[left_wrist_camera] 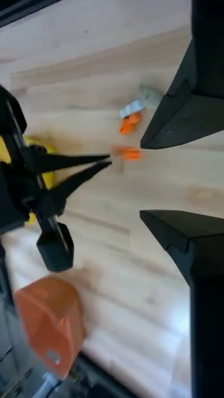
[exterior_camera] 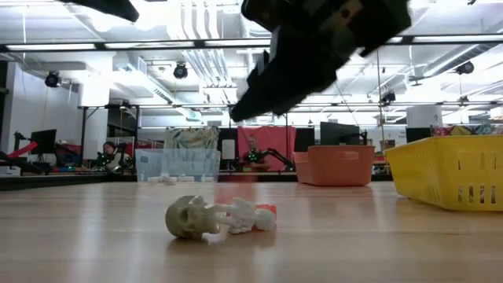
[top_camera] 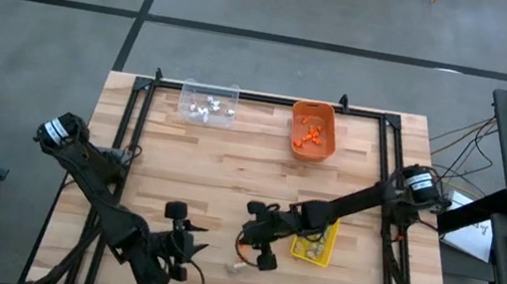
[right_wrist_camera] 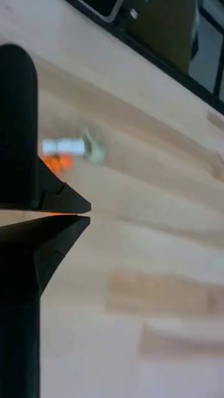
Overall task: Sort Halloween decoration
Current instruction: Put the orange skeleton toy into the yellow bin
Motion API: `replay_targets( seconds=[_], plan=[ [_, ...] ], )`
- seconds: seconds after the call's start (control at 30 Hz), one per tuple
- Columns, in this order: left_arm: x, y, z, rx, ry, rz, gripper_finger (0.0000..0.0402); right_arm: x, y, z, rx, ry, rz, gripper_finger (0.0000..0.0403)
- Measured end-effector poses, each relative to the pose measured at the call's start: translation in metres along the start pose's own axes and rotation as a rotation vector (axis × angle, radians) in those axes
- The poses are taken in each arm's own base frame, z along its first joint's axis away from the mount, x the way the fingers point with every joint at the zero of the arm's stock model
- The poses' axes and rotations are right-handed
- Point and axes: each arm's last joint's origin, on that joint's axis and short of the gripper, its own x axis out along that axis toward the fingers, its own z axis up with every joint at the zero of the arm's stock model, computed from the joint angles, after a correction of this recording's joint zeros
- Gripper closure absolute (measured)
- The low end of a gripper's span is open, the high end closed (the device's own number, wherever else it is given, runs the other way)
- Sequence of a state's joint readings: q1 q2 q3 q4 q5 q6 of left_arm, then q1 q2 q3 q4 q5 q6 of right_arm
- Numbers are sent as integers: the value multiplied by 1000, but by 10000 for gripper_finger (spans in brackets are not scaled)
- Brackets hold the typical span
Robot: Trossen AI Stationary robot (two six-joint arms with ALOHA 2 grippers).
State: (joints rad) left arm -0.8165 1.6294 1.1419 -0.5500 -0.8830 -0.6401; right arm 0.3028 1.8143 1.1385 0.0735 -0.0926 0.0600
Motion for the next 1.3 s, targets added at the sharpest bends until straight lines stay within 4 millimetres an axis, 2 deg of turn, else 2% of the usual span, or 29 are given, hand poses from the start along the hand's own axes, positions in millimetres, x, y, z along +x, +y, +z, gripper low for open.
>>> replay_targets(
  seconds=[0.27, 0.43, 0.6, 0.83, 0.97, 1.07, 1.3],
  plan=[
    [-15, 18, 9, 15, -49, 64, 249, -40, -32, 15, 20, 19, -114, 395],
    [-13, 17, 7, 26, -41, 65, 249, -50, -43, 16, 63, 37, -139, 394],
    [-5, 10, -1, 42, -20, 78, 249, -40, -35, 13, 70, 31, -113, 394],
    [3, 2, -7, 55, -2, 83, 249, -4, -7, -3, 40, 44, -56, 394],
    [4, 2, -8, 62, -1, 85, 249, 11, 5, -10, 87, 100, -37, 384],
    [4, 2, -7, 69, -2, 84, 249, 12, 8, -7, 124, 136, -34, 353],
    [4, 2, -7, 65, -4, 84, 249, 12, 8, 0, 156, 100, -131, 238]
  ],
)
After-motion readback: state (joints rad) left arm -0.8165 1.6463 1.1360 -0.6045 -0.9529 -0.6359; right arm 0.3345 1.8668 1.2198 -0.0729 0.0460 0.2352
